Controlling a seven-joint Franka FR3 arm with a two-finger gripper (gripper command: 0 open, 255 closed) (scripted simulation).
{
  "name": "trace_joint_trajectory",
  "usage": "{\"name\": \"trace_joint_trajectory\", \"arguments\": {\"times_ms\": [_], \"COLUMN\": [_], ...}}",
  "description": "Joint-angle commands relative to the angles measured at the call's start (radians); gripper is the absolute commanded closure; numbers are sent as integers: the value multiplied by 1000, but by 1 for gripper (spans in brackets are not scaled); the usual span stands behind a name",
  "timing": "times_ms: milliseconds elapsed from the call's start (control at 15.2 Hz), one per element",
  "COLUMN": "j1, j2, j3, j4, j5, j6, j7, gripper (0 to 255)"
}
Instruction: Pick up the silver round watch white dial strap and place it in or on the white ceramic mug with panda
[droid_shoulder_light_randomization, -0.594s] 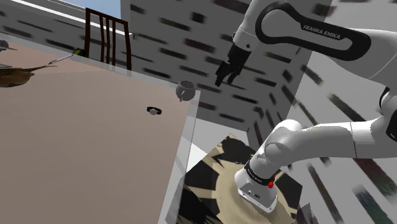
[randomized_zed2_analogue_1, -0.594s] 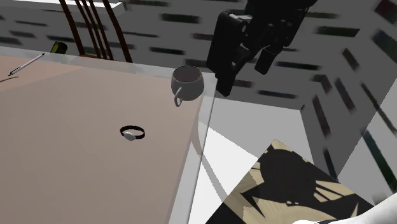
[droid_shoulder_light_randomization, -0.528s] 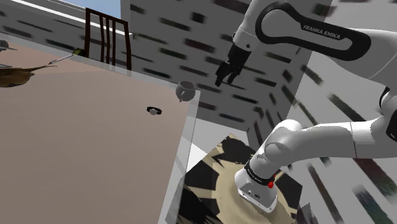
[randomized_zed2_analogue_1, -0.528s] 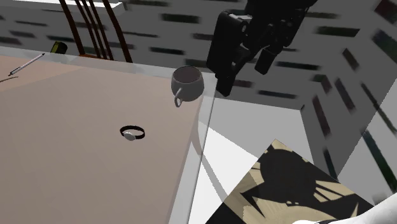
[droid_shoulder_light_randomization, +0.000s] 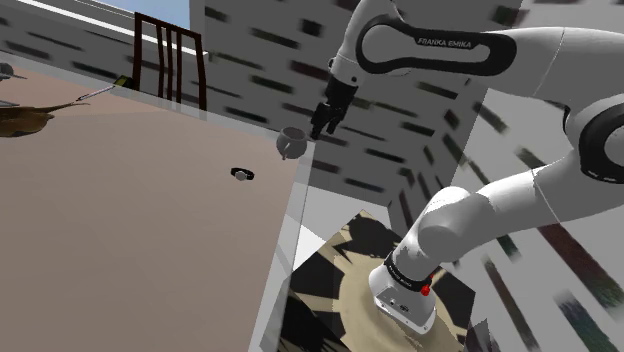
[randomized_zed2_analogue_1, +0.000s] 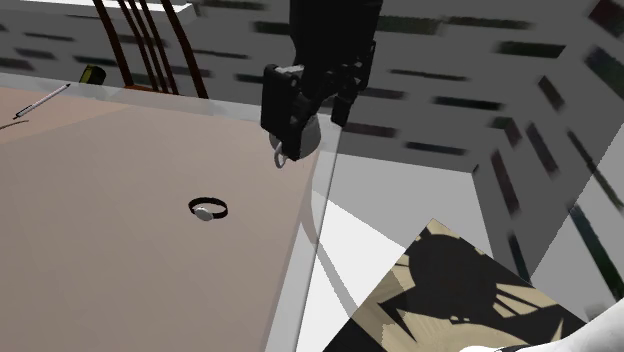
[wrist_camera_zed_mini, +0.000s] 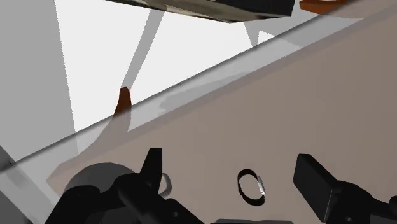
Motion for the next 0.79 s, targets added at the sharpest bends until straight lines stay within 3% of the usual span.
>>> {"name": "trace_joint_trajectory", "arguments": {"times_ms": [0,726], "j1": [19,103], "j2": [91,526], "j3": [-4,12], "j4": [25,265], "j5": [11,80], "j6": [54,178], "j7": [-48,-287], "gripper": [0,0]}}
